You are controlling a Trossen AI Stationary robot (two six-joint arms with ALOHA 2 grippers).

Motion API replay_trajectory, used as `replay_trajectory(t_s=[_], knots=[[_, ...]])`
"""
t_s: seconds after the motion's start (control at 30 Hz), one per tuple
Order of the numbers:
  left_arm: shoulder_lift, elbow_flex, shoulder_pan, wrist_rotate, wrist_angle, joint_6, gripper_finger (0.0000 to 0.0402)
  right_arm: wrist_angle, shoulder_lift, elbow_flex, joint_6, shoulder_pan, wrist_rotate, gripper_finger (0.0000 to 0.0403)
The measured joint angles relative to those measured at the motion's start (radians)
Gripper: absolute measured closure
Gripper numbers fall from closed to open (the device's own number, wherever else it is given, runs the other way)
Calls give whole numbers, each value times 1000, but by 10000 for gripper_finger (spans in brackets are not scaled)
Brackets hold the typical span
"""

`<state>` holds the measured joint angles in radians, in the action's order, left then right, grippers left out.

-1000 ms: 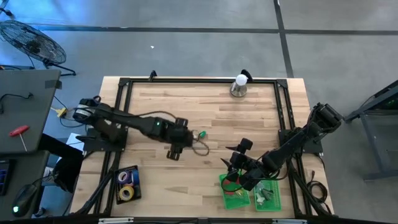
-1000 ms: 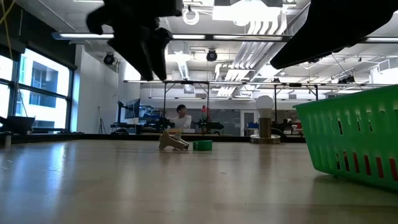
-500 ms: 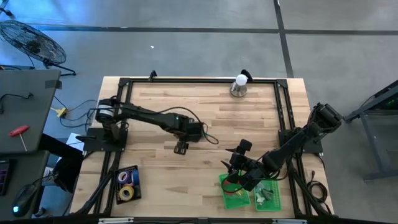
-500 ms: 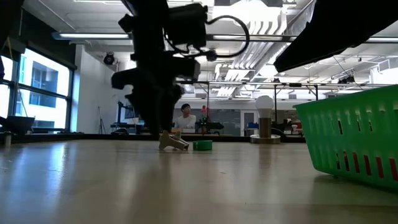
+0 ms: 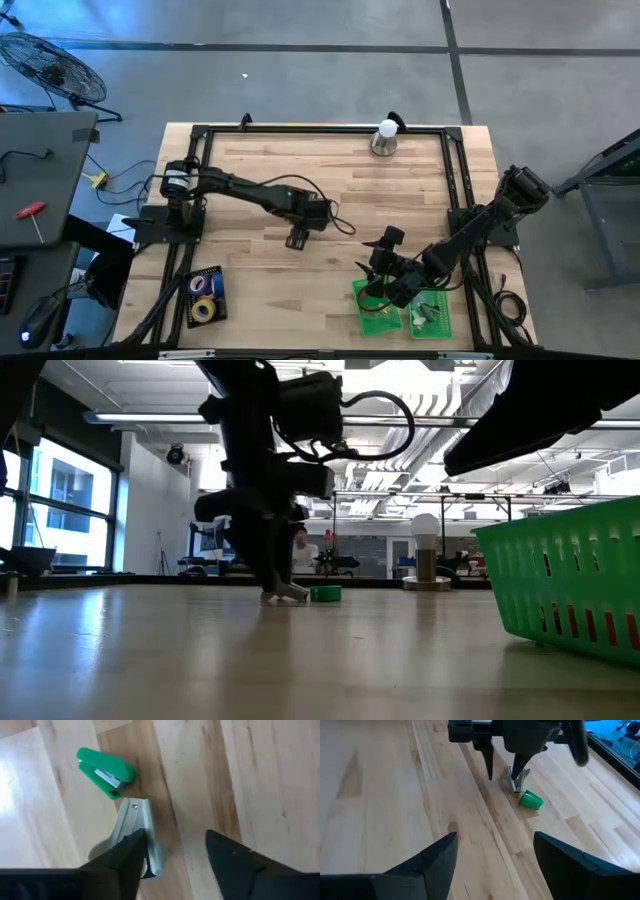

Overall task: Pick and place Stapler, Stapler remover, tape
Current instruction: Put the gray staple remover into the right green bin

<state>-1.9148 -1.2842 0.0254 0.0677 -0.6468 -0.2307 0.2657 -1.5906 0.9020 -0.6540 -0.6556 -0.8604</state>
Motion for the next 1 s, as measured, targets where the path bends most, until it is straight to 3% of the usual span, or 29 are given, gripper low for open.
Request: replay_trajectory(t_s=[0.1, 0.2, 0.27, 1.0], knots=[[0, 0, -1, 2, 0, 7, 264, 0, 0, 0, 0, 0, 0, 151], [0, 0, -1, 2, -1, 14, 358, -1, 0, 0, 0, 0, 0, 151], [0, 0, -9, 1, -7, 32, 385, -1, 0, 0, 0, 0, 0, 151], [40, 6, 84, 123, -54, 106, 401, -1, 0, 0, 0, -8, 3, 151]])
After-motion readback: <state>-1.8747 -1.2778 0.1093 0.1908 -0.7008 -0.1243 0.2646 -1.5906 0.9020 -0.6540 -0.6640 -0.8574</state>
